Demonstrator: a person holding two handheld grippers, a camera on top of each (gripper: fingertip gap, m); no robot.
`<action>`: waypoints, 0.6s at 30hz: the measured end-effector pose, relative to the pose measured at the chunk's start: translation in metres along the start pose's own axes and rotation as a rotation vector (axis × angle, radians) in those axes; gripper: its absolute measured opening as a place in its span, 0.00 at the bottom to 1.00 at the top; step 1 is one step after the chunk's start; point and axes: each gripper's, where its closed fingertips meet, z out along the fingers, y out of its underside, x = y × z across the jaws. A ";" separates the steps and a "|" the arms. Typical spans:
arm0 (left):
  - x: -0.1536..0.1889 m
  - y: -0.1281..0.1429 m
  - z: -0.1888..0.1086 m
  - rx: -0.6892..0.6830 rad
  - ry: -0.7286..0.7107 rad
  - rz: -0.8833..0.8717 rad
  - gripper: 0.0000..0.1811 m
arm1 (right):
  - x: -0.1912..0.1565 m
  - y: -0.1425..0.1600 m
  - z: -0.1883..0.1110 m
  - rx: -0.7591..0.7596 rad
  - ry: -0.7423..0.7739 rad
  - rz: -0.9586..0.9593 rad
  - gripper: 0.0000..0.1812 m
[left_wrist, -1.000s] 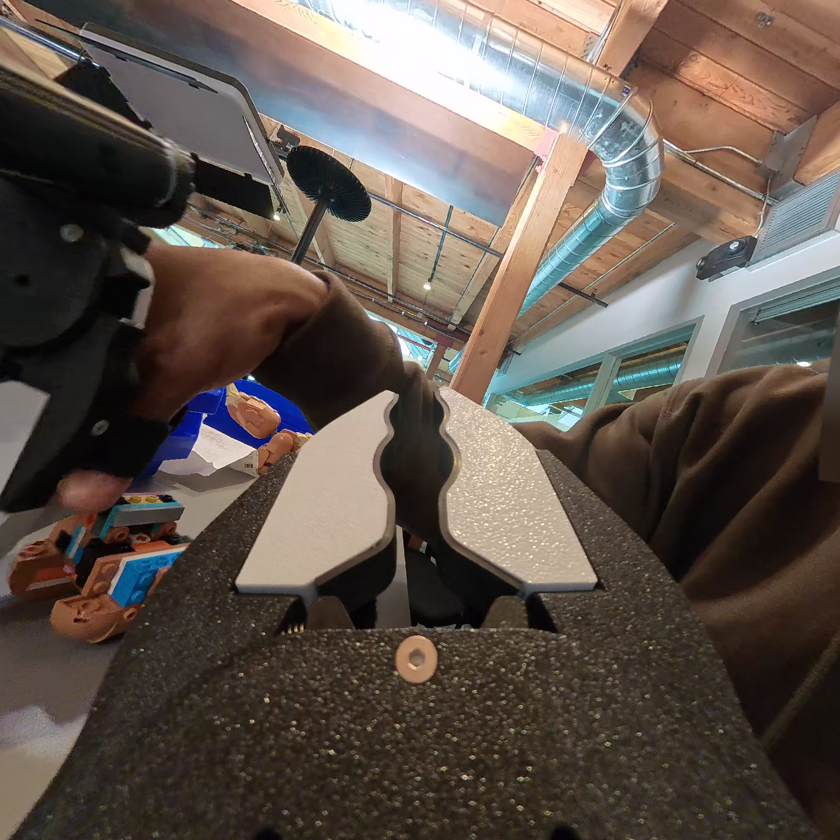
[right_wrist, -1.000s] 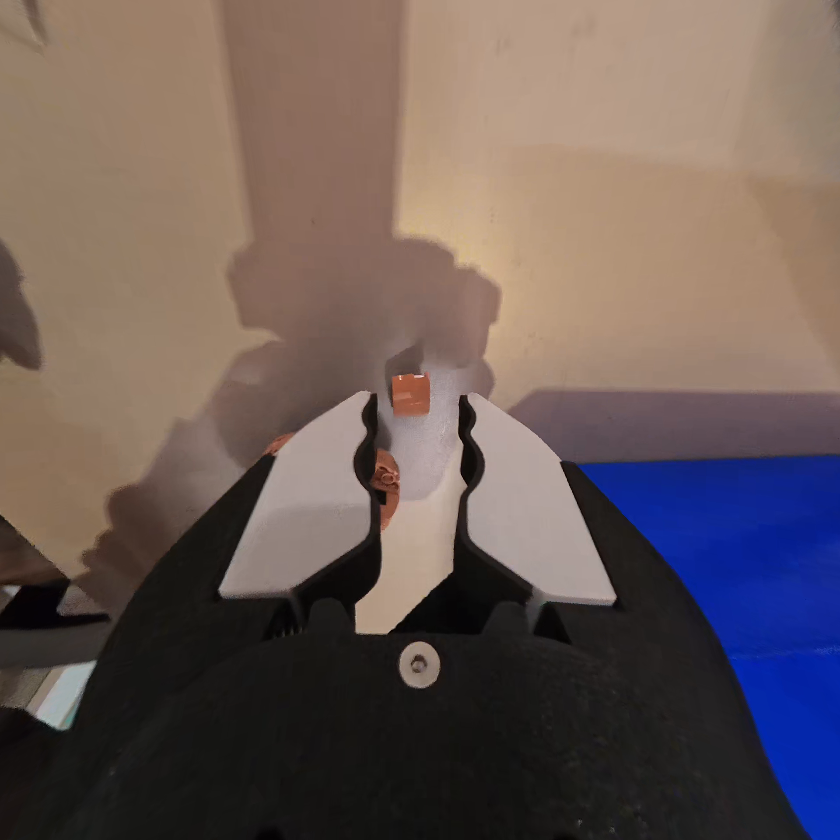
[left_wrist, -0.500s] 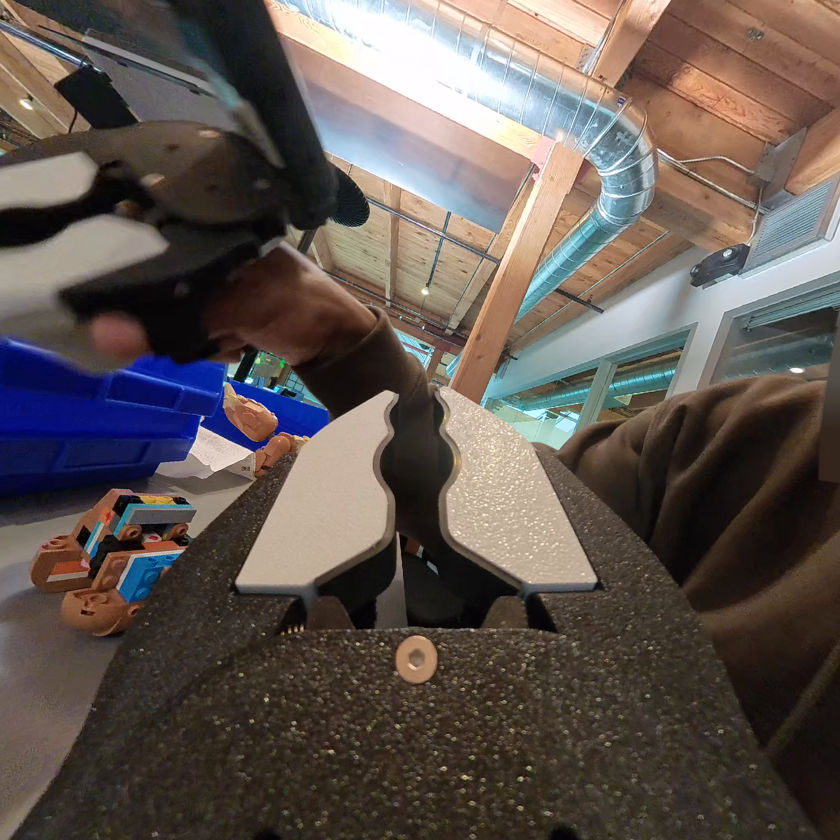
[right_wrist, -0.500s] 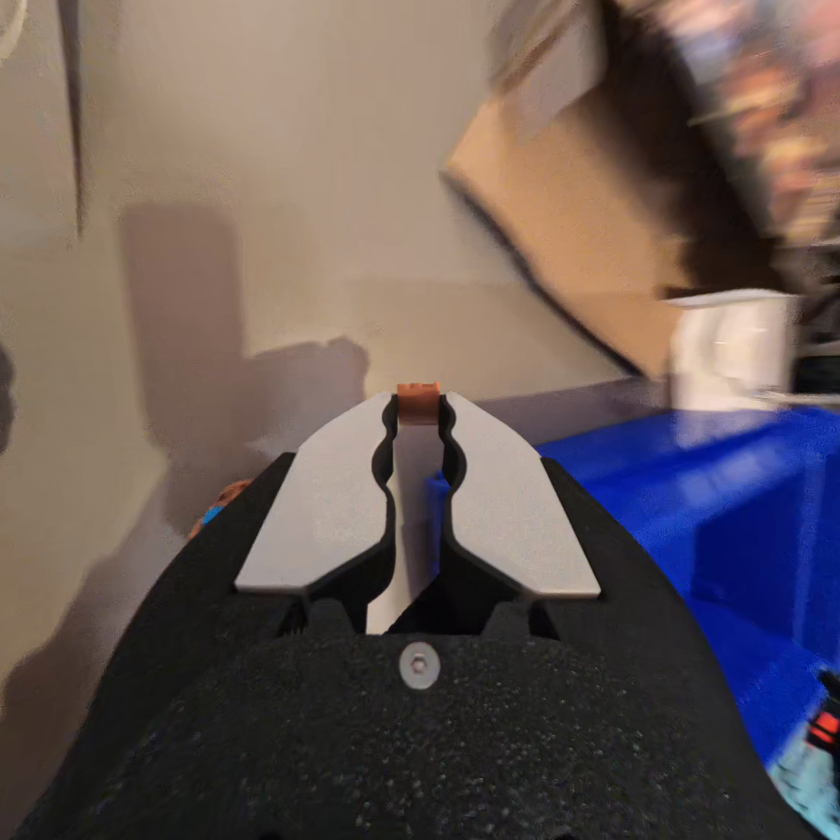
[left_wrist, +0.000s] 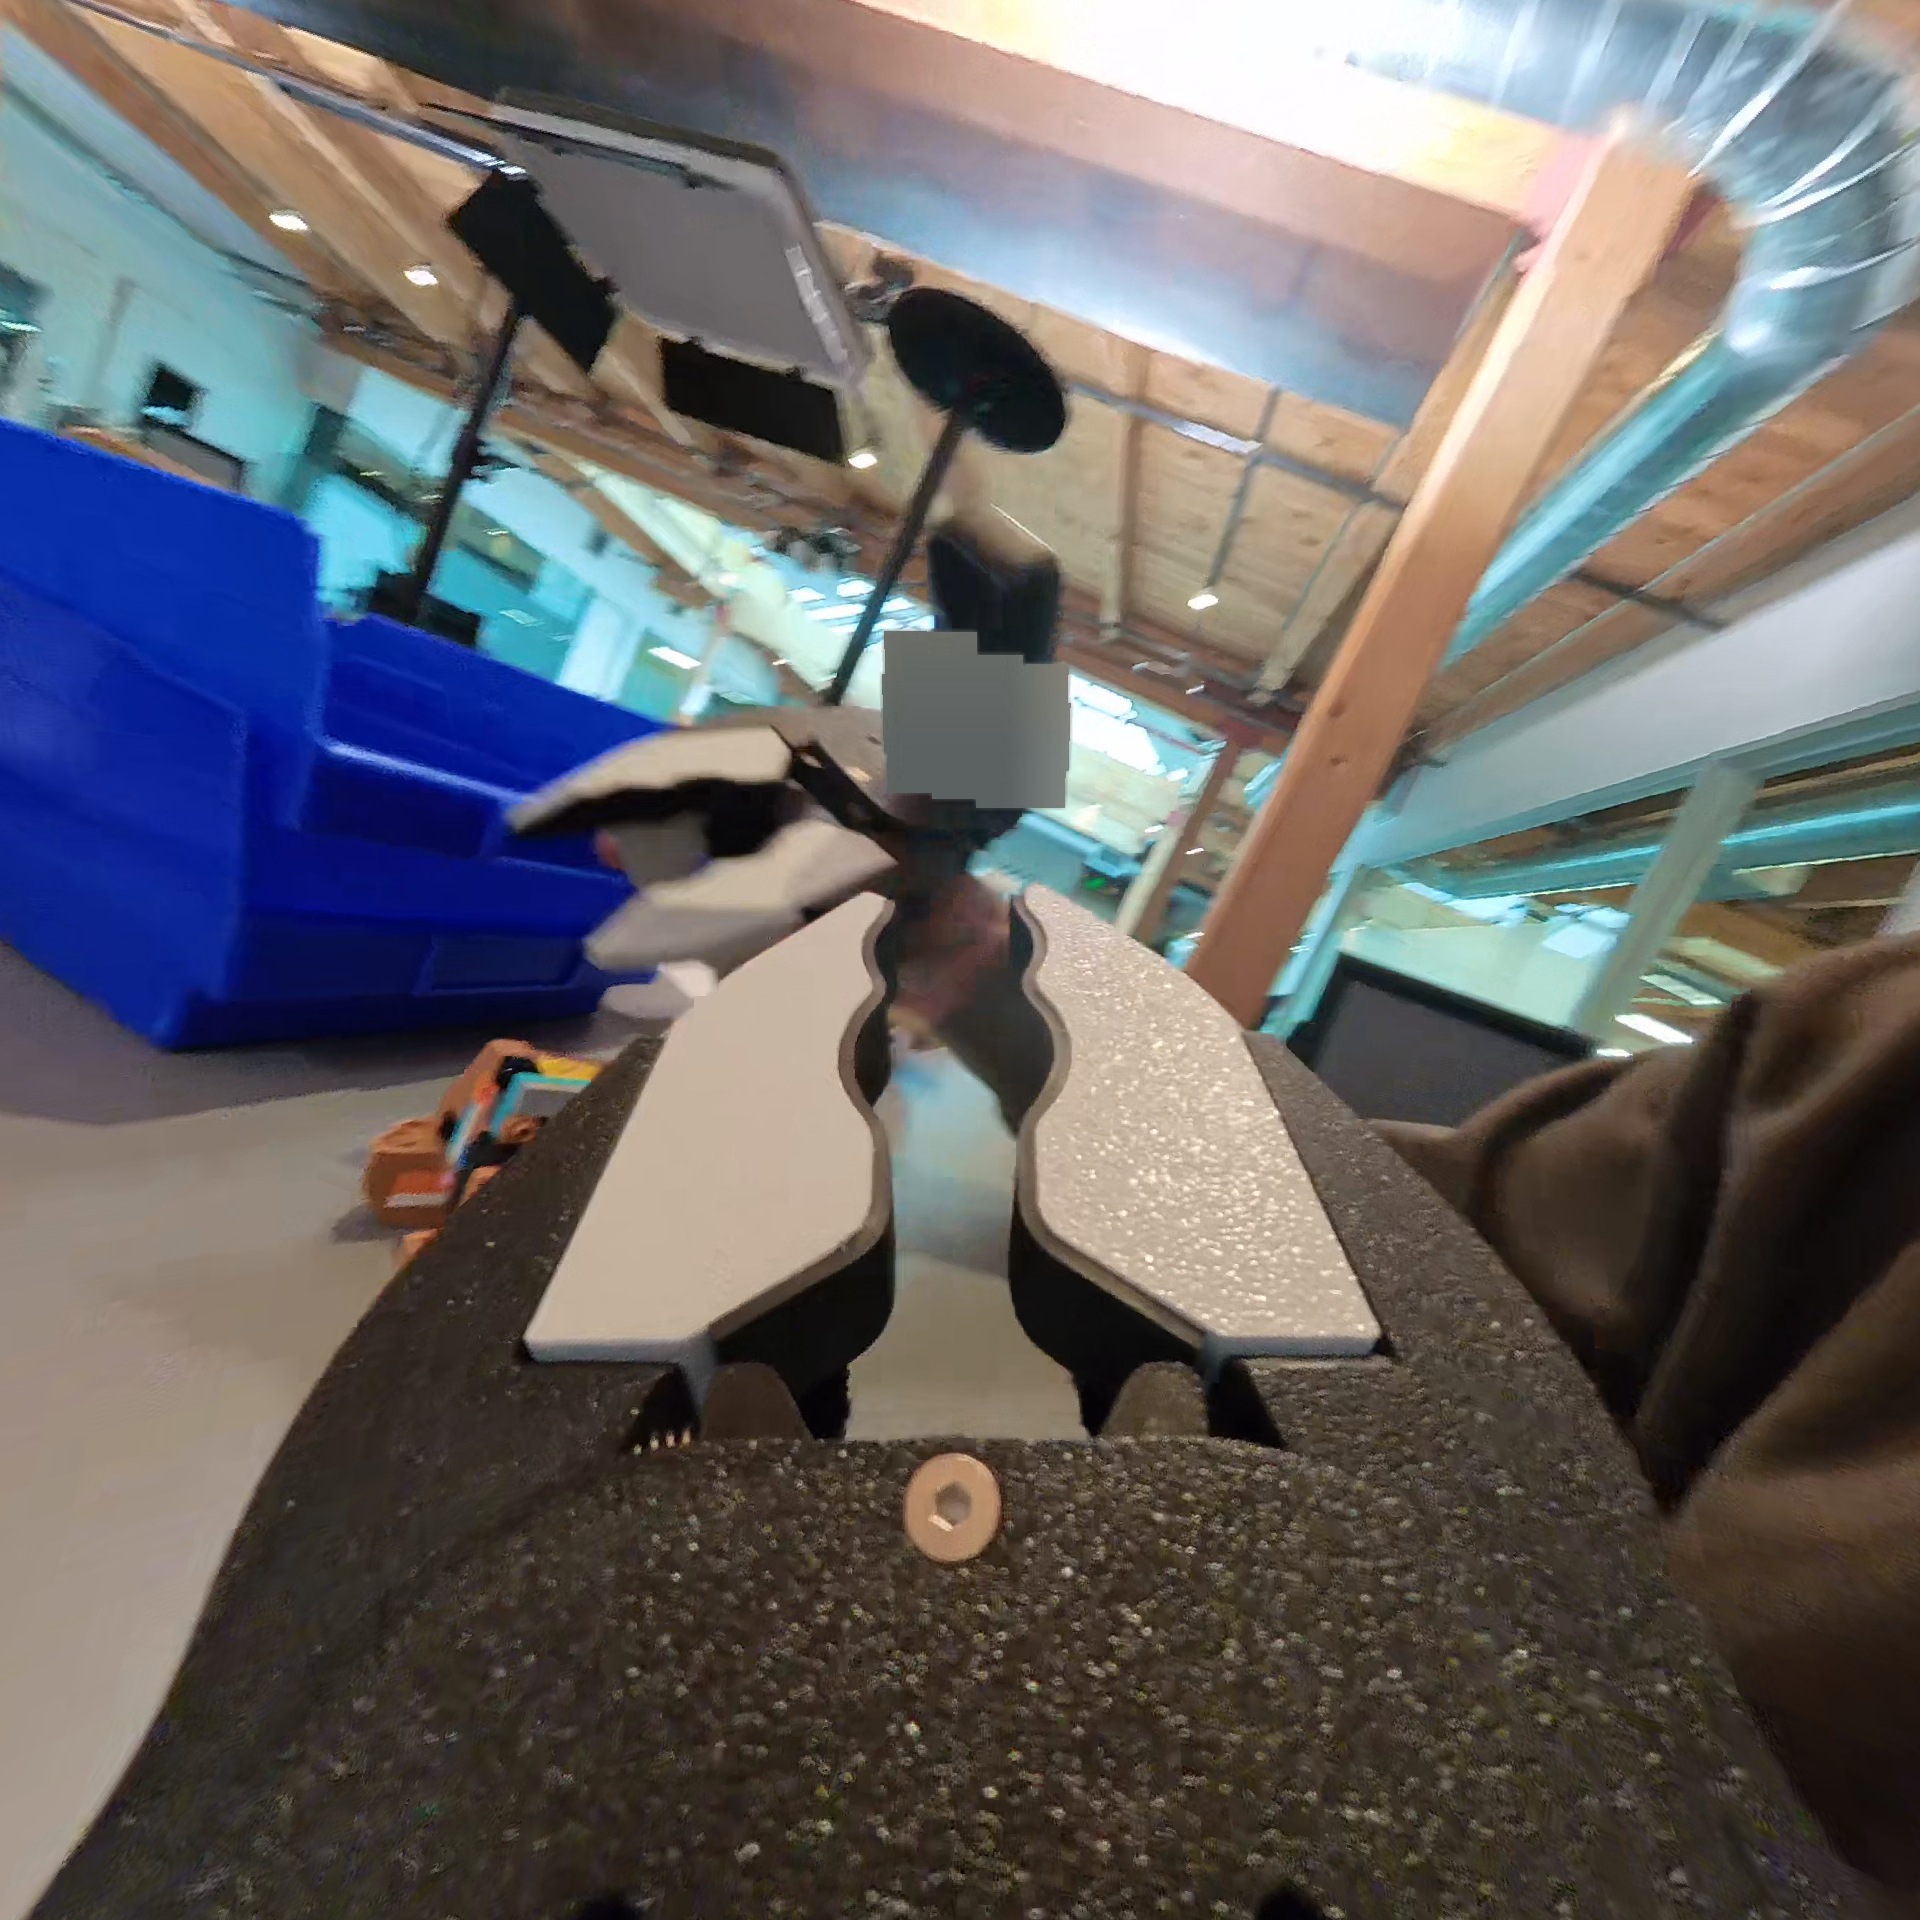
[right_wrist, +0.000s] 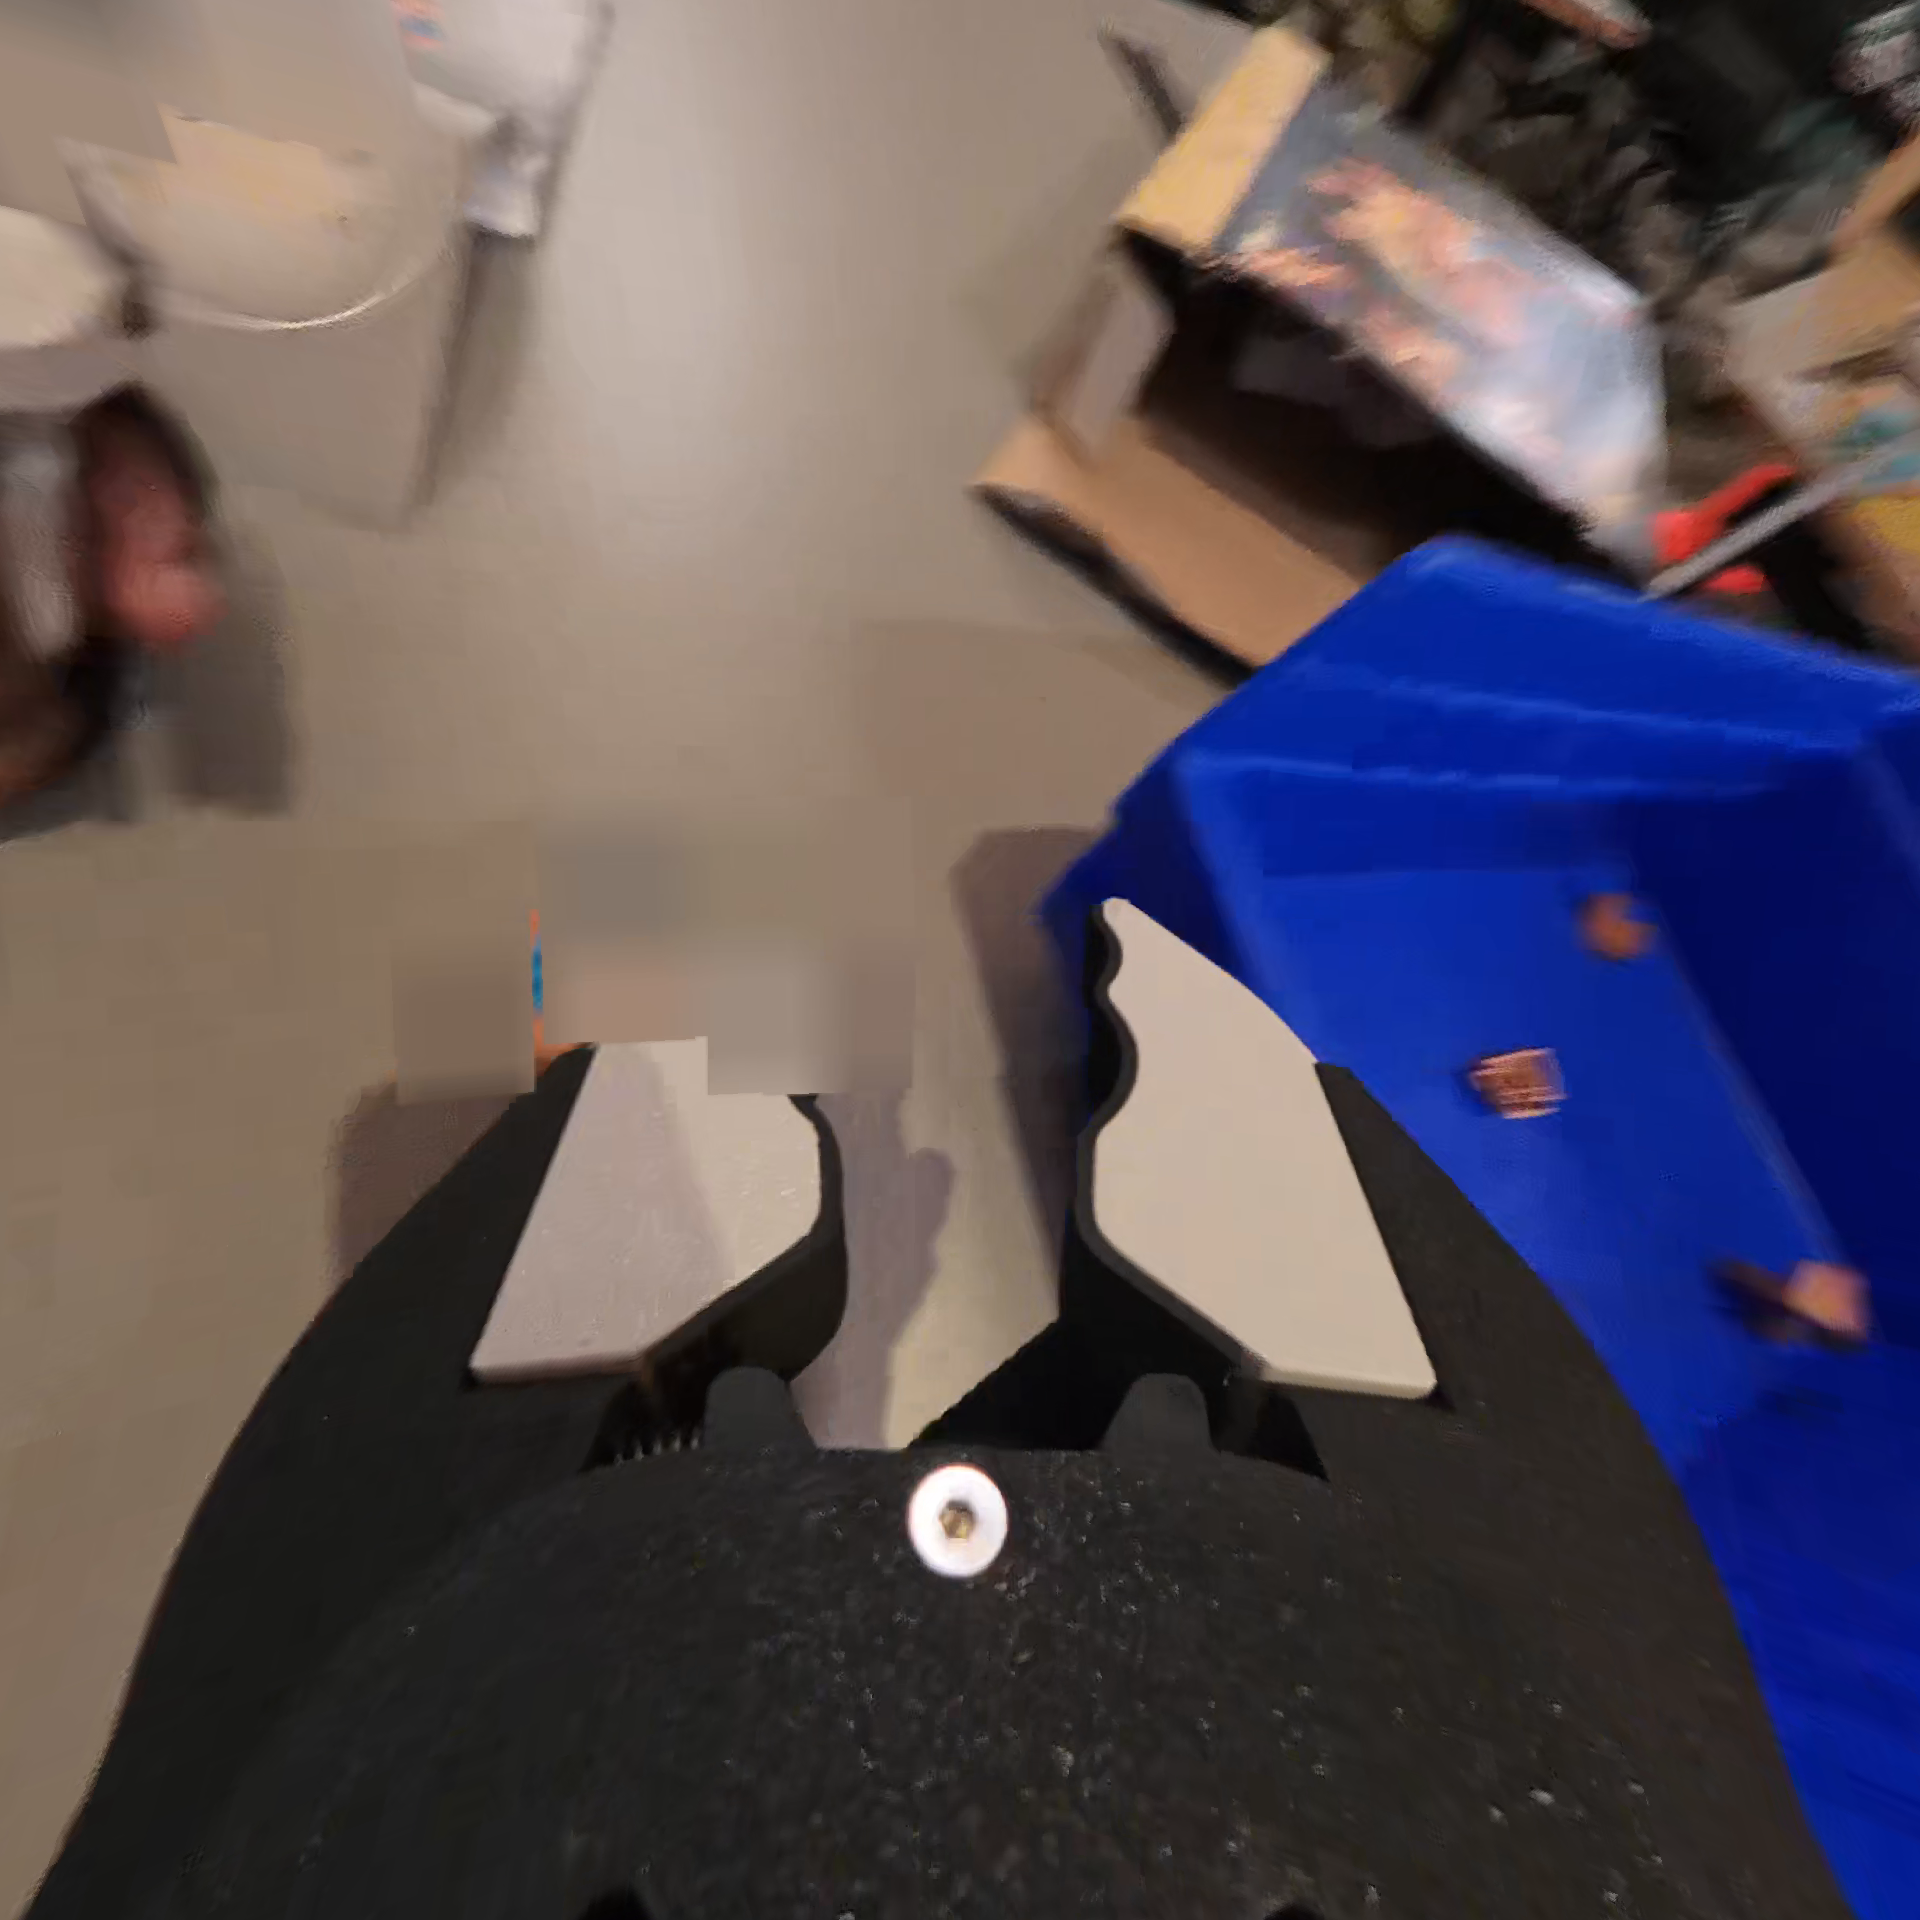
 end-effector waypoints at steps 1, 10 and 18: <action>-0.007 0.004 0.003 -0.023 -0.063 0.023 0.14 | -0.015 0.012 0.000 -0.007 -0.066 0.016 0.26; -0.100 0.074 0.014 -0.757 -0.631 0.446 0.33 | -0.062 0.080 0.018 -0.187 -0.336 0.050 0.28; -0.131 0.113 0.039 -1.161 -0.476 0.312 0.32 | -0.040 0.090 0.020 -0.202 -0.322 0.041 0.14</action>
